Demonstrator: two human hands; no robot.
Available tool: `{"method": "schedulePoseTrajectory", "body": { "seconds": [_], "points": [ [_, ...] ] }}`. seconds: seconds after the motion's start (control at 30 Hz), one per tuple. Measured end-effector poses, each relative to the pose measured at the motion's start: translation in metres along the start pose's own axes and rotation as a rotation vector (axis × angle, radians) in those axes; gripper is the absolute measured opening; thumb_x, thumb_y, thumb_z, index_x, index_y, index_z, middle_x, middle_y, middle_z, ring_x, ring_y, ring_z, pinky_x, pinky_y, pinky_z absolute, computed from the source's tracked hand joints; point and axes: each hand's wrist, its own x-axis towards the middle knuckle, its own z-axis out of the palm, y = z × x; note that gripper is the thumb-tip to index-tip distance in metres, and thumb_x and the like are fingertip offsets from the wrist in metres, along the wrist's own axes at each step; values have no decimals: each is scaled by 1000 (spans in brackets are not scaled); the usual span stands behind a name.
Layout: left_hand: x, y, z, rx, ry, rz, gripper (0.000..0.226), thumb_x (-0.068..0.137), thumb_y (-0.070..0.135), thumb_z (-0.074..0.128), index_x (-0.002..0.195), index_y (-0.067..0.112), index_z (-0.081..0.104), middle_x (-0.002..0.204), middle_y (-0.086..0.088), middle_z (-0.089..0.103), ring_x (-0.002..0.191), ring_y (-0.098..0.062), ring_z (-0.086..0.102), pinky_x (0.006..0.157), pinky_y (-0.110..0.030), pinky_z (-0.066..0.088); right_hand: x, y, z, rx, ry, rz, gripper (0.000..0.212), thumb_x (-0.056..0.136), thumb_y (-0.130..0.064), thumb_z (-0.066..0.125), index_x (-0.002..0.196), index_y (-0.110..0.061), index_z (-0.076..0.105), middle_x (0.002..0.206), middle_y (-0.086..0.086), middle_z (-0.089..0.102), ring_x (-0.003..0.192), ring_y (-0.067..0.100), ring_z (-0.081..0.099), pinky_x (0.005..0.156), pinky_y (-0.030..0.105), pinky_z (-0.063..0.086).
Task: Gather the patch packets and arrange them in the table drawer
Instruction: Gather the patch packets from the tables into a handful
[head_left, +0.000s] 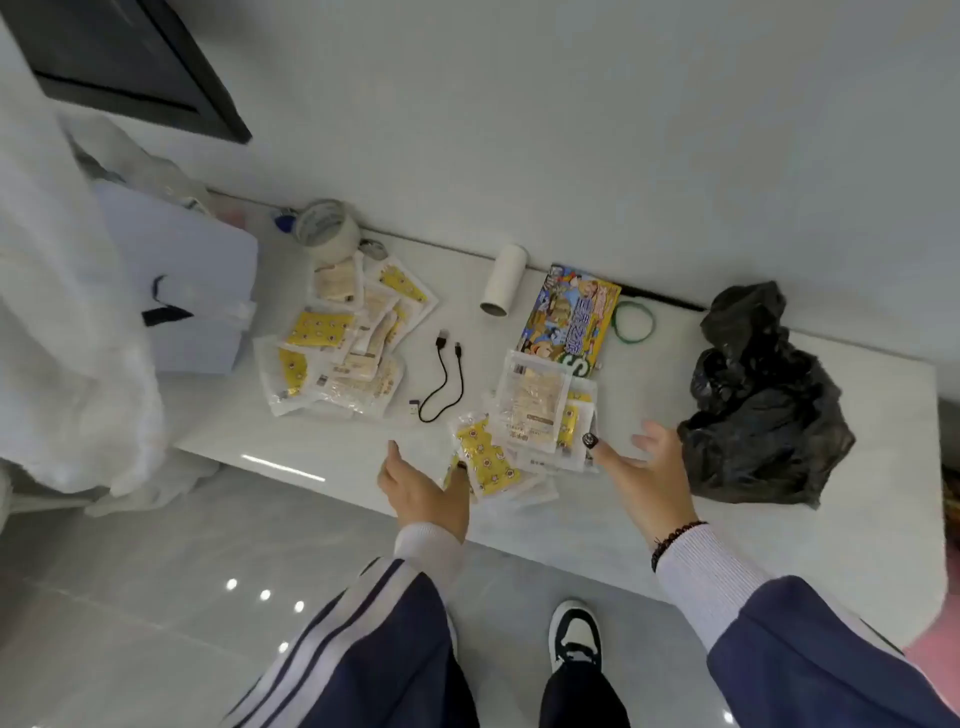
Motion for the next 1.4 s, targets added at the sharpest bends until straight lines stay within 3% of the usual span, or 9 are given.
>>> {"method": "schedulePoseTrajectory", "body": {
  "seconds": [0.13, 0.3, 0.53, 0.67, 0.83, 1.0, 1.1, 1.2, 1.4],
  "points": [
    [17, -18, 28, 145, -2, -33, 97, 78, 28, 77, 151, 13, 14, 154, -9, 19, 142, -27, 22, 114, -41, 24, 19, 27, 22, -16, 38, 56, 86, 73, -30, 80, 141, -13, 31, 136, 10, 43, 112, 22, 50, 94, 36, 45],
    [33, -27, 41, 487, 69, -29, 109, 58, 51, 84, 145, 19, 26, 142, -4, 31, 131, -26, 32, 108, -48, 29, 54, 20, 54, -121, 118, 61, 97, 64, -38, 84, 140, -9, 32, 135, 13, 44, 122, 27, 47, 102, 40, 42],
    [48, -21, 36, 375, -114, -83, 60, 61, 38, 87, 108, 16, 57, 103, 1, 56, 90, -18, 55, 82, -31, 49, 71, -10, 87, -369, 174, 245, 102, 53, -55, 84, 128, -7, 35, 131, 15, 41, 121, 33, 41, 95, 45, 40],
    [52, -20, 29, 300, -180, -120, 33, 67, 41, 82, 86, 18, 67, 83, 0, 69, 78, -19, 65, 70, -31, 55, 81, -8, 92, -133, 91, 318, 95, 48, -41, 91, 122, -7, 42, 121, 12, 55, 109, 28, 56, 88, 40, 51],
    [49, -30, 23, -44, -154, -128, 20, 82, 20, 73, 98, 13, 62, 90, -3, 68, 75, -15, 62, 65, -28, 49, 83, 1, 74, -178, -18, 274, 64, 50, -37, 91, 101, -11, 62, 101, 6, 68, 93, 26, 67, 85, 40, 56],
    [47, -35, 22, -255, -249, -194, 26, 84, 2, 68, 97, 23, 60, 100, -5, 71, 92, -27, 68, 85, -45, 56, 78, 11, 63, -256, -60, 172, 66, 51, -34, 91, 106, -10, 63, 105, 4, 69, 96, 23, 65, 87, 38, 55],
    [55, -35, 20, -265, -386, -238, 34, 79, -7, 67, 98, 21, 61, 94, -4, 74, 93, -31, 69, 88, -54, 53, 70, 15, 61, -319, -115, 21, 44, 59, -26, 87, 95, -14, 64, 95, 0, 68, 87, 18, 65, 65, 24, 51],
    [61, -24, 22, -306, -475, -266, 33, 77, 3, 74, 105, 15, 61, 94, -5, 74, 87, -27, 71, 81, -47, 57, 62, 17, 64, -355, -202, -103, 31, 63, -20, 84, 84, -22, 62, 88, -4, 67, 76, 11, 64, 55, 16, 45],
    [59, -14, 31, -75, -493, -52, 41, 74, 31, 78, 110, 19, 63, 98, 3, 74, 87, -12, 71, 78, -29, 57, 49, 18, 74, -162, -311, -57, 52, 62, -20, 87, 106, -20, 59, 99, -7, 67, 90, 9, 65, 80, 27, 54]
  ]
}}
